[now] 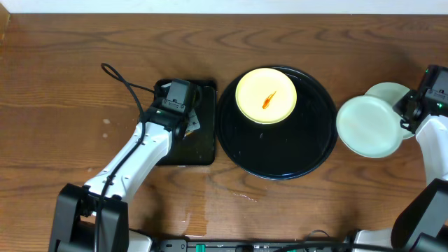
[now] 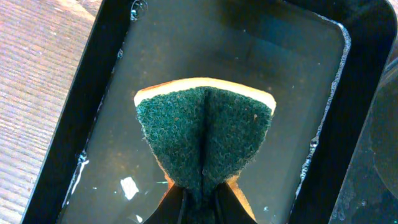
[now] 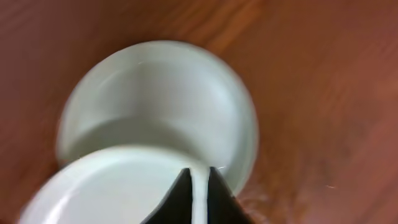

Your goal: Clean dirty plates on tray and stack at the side

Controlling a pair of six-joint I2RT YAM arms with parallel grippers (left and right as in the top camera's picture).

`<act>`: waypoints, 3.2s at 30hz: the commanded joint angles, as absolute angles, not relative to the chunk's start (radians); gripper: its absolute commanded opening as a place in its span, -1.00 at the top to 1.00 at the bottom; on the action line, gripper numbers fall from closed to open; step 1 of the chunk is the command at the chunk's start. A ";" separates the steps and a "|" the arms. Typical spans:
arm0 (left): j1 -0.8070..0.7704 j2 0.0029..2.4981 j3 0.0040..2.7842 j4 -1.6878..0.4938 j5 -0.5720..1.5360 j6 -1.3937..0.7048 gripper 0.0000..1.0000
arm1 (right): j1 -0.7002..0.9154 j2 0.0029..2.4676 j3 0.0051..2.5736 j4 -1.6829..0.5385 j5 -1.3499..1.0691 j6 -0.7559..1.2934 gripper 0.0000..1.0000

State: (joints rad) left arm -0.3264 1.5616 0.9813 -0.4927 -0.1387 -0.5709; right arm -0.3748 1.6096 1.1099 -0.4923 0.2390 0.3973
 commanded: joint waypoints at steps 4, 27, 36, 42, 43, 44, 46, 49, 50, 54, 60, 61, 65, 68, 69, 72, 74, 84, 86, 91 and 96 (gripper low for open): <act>-0.323 1.556 0.978 -0.497 -0.157 -0.558 0.76 | -0.373 1.610 1.130 -0.605 -0.020 0.349 0.57; -0.323 1.556 0.978 -0.497 -0.157 -0.558 0.74 | -0.560 1.610 1.111 -0.805 0.072 0.290 -0.14; -0.323 1.556 0.978 -0.497 -0.157 -0.558 0.74 | -0.617 1.611 0.983 -0.735 0.071 0.148 -0.34; -0.323 1.556 0.978 -0.497 -0.157 -0.558 0.74 | -0.617 1.611 0.857 -0.606 0.050 0.114 -0.30; -0.323 1.556 0.978 -0.497 -0.157 -0.558 0.75 | -0.617 1.611 0.843 -0.585 0.037 0.114 -0.24; -0.323 1.556 0.978 -0.497 -0.157 -0.558 0.74 | -0.617 1.611 0.830 -0.568 0.023 0.114 -0.17; -0.323 1.556 0.978 -0.497 -0.157 -0.558 0.75 | -0.617 1.611 0.802 -0.538 0.008 0.115 -0.02; -0.323 1.556 0.978 -0.497 -0.157 -0.558 0.74 | -0.617 1.611 0.768 -0.508 -0.009 0.115 0.37; -0.323 1.556 0.978 -0.497 -0.157 -0.558 0.74 | -0.617 1.611 0.761 -0.502 -0.012 0.115 0.50; -0.323 1.556 0.978 -0.497 -0.157 -0.558 0.74 | -0.617 1.611 0.734 -0.479 -0.012 0.118 0.64; -0.323 1.556 0.978 -0.497 -0.157 -0.558 0.74 | -0.617 1.611 0.711 -0.482 -0.046 0.118 0.84; -0.323 1.556 0.978 -0.497 -0.157 -0.558 0.74 | -0.617 1.611 0.708 -0.482 -0.059 0.118 0.90; -0.323 1.556 0.978 -0.497 -0.157 -0.558 0.74 | -0.617 1.610 0.705 -0.482 -0.120 0.118 0.97; -0.323 1.556 0.978 -0.497 -0.158 -0.558 0.74 | -0.617 1.610 0.705 -0.479 -0.162 0.118 0.98; -0.323 1.556 0.978 -0.497 -0.157 -0.558 0.73 | -0.617 1.610 0.705 -0.474 -0.178 0.118 0.98; -0.323 1.556 0.978 -0.497 -0.157 -0.558 0.73 | -0.618 1.610 0.715 -0.461 -0.257 0.118 0.98; -0.323 1.556 0.978 -0.497 -0.157 -0.558 0.73 | -0.618 1.609 0.735 -0.458 -0.316 0.119 0.98; -0.323 1.556 0.978 -0.497 -0.157 -0.558 0.73 | -0.617 1.576 0.913 -0.443 -0.419 0.174 0.98; -0.323 1.556 0.978 -0.497 -0.157 -0.558 0.72 | -0.617 1.576 0.945 -0.426 -0.415 0.187 0.98; -0.323 1.556 0.978 -0.497 -0.157 -0.558 0.73 | -0.617 1.576 0.975 -0.355 -0.316 0.293 0.98; -0.323 1.556 0.978 -0.497 -0.157 -0.558 0.72 | -0.617 1.576 0.975 -0.268 -0.156 0.402 0.98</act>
State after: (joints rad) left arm -0.3264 1.5616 0.9813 -0.4942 -0.1387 -0.5709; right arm -0.6224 1.5959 0.9585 -0.2951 -0.2634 0.3054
